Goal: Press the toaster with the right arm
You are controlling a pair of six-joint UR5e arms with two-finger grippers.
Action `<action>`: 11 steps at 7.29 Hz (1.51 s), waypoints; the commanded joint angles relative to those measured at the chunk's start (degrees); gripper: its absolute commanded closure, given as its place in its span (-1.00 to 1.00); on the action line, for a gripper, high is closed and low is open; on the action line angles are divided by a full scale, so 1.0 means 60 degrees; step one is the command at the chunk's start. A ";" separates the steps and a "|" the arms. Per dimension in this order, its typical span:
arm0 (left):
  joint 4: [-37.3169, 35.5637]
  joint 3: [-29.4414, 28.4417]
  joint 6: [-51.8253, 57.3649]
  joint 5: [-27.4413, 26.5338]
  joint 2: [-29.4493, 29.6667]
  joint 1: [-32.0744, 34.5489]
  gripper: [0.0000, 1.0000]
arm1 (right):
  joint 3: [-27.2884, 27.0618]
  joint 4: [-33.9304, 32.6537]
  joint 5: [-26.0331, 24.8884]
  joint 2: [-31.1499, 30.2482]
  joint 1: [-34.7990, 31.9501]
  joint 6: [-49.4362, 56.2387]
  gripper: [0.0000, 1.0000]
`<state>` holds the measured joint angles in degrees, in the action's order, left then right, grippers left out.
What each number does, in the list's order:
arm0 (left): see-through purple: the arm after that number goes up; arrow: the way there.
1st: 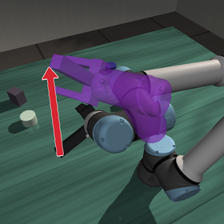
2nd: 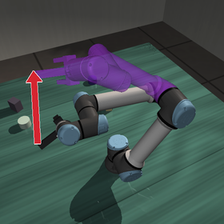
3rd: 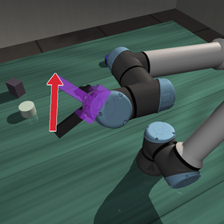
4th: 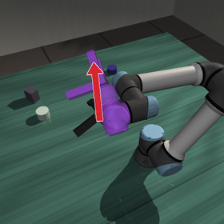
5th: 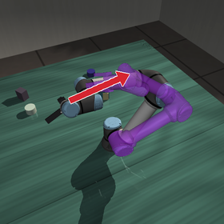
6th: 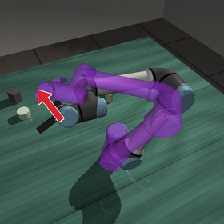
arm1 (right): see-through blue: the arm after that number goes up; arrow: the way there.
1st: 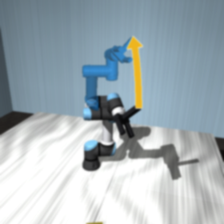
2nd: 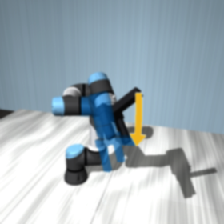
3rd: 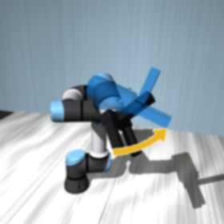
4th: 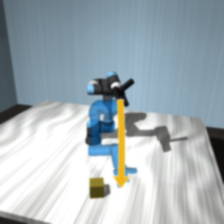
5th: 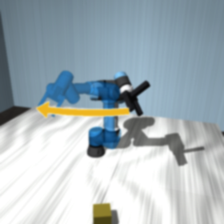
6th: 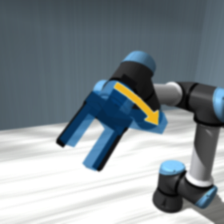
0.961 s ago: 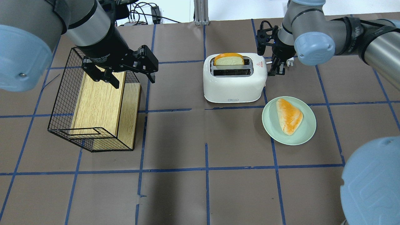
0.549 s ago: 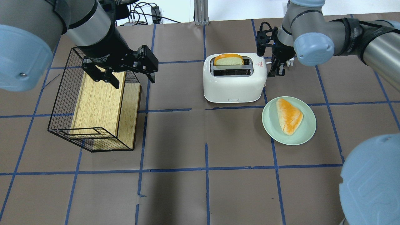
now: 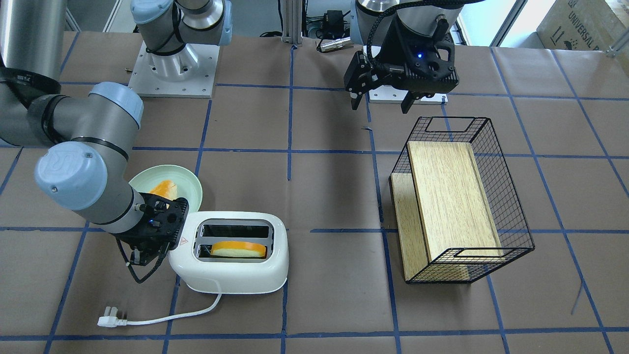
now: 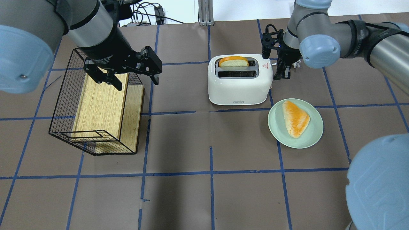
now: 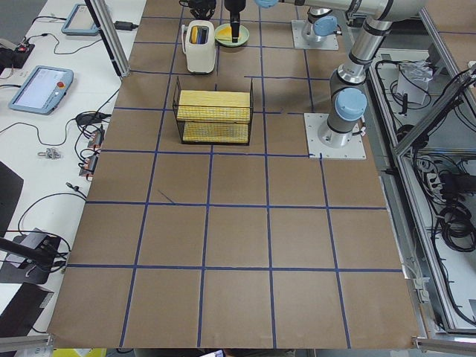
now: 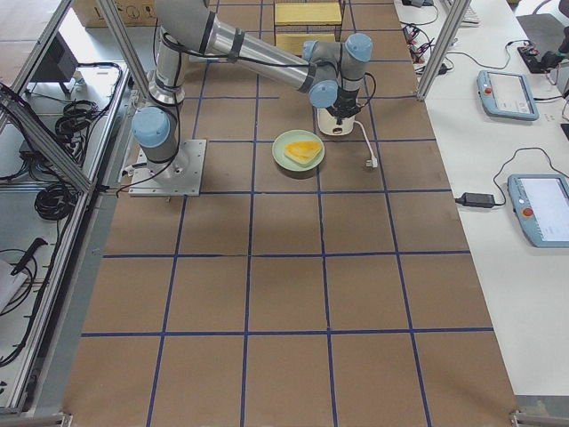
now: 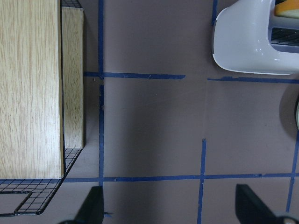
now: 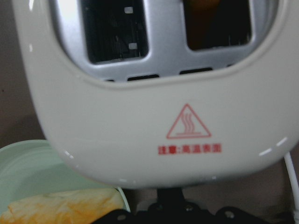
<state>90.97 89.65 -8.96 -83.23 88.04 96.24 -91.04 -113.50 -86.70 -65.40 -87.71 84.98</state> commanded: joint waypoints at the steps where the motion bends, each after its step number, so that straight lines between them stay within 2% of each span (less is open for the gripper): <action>1: 0.0000 0.0000 0.0000 0.0000 0.0004 0.0000 -1.00 | -0.0163 -0.0023 0.0007 -0.0013 0.0000 -0.0013 0.76; 7: 0.0000 0.0000 0.0000 0.0000 0.0004 0.0000 -1.00 | -0.0018 -0.0082 -0.0022 -0.0115 0.0043 0.0016 0.76; 9: 0.0000 0.0000 0.0000 0.0000 0.0004 0.0000 -1.00 | 0.0129 0.0543 -0.0124 -0.0755 0.0073 0.0031 0.75; 10: 0.0000 0.0000 0.0000 0.0000 -0.0010 0.0000 -1.00 | 0.0202 0.0925 -0.0125 -0.1326 0.0030 -0.0129 0.68; 11: 0.0000 -0.0014 0.0000 0.0000 0.0004 0.0000 -1.00 | 0.0246 0.0987 -0.0067 -0.1694 0.0131 -0.0826 0.30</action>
<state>90.97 89.63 -8.96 -83.23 88.03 96.24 -90.01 -109.07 -87.30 -72.24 -87.31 83.62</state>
